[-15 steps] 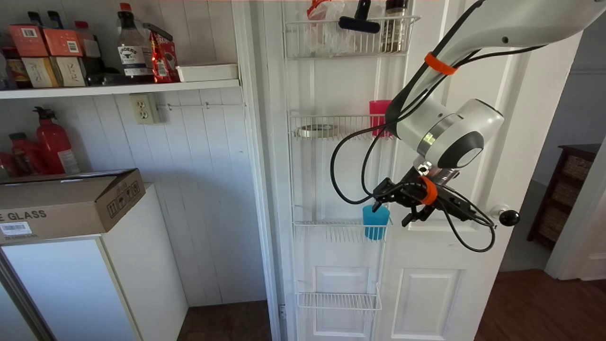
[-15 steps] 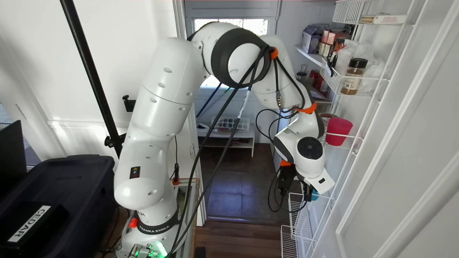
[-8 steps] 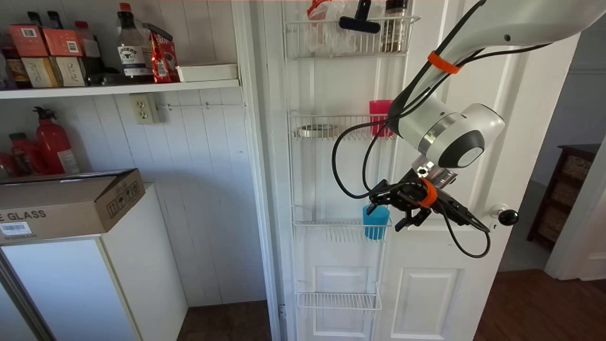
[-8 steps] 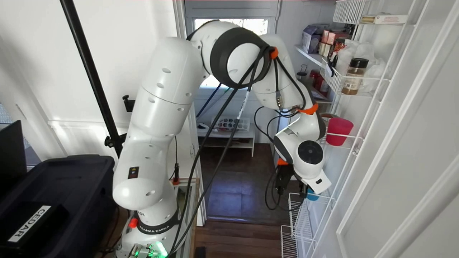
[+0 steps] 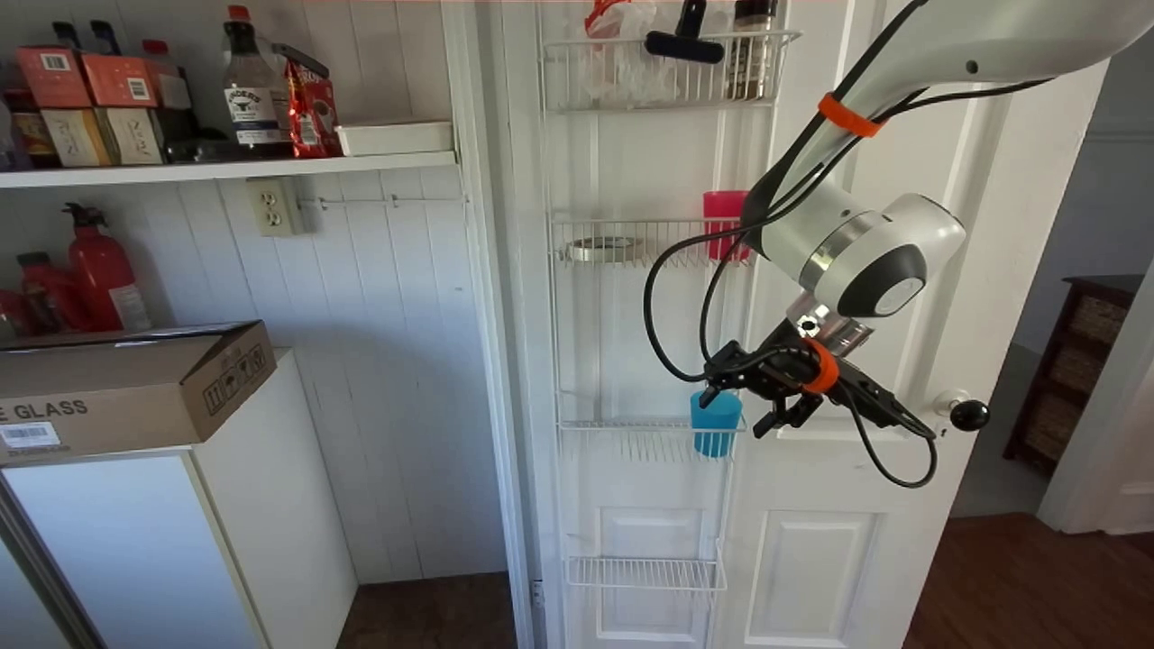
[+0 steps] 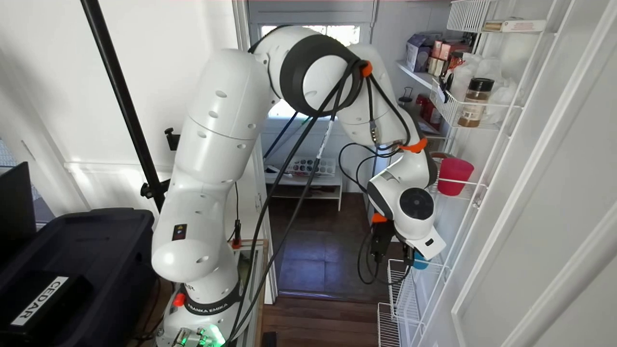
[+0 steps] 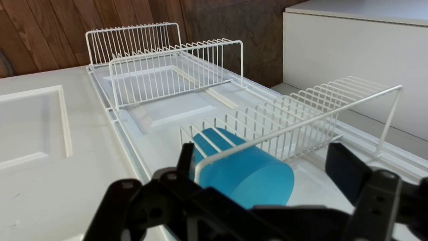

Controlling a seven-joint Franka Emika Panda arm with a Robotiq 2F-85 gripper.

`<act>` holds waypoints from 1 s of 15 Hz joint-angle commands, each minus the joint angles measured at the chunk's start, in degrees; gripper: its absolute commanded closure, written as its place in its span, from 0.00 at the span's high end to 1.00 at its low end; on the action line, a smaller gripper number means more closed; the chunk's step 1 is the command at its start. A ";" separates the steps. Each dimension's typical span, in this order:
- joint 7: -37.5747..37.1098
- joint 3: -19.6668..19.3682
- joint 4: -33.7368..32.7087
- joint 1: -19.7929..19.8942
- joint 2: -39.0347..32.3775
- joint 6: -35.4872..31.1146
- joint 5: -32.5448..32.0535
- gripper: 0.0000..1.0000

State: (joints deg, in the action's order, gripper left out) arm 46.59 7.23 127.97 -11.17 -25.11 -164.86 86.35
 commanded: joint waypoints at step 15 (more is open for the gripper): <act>14.40 -0.41 2.63 6.66 2.97 9.79 8.83 1.00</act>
State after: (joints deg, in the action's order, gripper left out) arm 58.02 6.71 131.64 -5.56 -20.99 -156.91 91.46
